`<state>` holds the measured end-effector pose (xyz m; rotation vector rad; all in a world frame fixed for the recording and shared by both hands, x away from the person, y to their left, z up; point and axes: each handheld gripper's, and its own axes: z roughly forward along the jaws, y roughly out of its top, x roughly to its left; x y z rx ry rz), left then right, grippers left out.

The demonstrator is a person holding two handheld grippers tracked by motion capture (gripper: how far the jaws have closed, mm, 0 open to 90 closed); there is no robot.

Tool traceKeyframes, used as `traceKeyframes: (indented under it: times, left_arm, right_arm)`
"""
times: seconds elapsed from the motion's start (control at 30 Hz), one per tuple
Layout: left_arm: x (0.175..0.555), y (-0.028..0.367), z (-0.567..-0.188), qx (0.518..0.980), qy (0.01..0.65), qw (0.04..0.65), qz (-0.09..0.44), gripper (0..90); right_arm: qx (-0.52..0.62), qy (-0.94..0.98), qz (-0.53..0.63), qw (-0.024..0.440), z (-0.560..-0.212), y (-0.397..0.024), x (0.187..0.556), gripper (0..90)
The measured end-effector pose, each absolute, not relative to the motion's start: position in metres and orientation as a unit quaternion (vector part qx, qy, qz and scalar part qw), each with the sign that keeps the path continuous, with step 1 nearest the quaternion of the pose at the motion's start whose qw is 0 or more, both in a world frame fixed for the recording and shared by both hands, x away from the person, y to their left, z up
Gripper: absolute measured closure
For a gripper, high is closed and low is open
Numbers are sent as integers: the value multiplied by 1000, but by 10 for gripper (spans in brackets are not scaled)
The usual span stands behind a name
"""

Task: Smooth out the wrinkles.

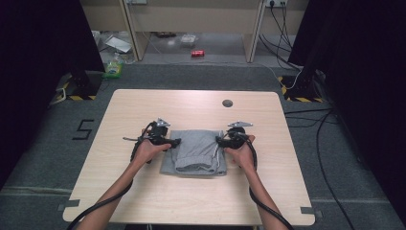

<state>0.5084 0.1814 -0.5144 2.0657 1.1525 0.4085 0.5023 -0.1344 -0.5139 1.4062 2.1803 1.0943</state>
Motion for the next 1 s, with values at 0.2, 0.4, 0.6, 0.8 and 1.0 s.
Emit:
traceKeyframes:
  times: [0.2,0.4,0.6,0.8,1.0]
  left_arm:
    - [517,180,-515,798,451,365,162,220]
    - [523,180,-516,795,452,370,164,217]
    - [525,180,-515,797,452,367,162,215]
    - [526,184,-514,795,456,374,141,217]
    - [518,203,-503,771,477,404,121,247]
  right_arm:
    - [503,759,377,168,-513,-134,513,334]
    - [511,755,373,172,-513,-133,520,329]
    - [518,753,367,174,-512,-131,525,323]
    - [525,749,365,174,-510,-130,525,317]
    - [542,726,395,154,-498,-138,516,337]
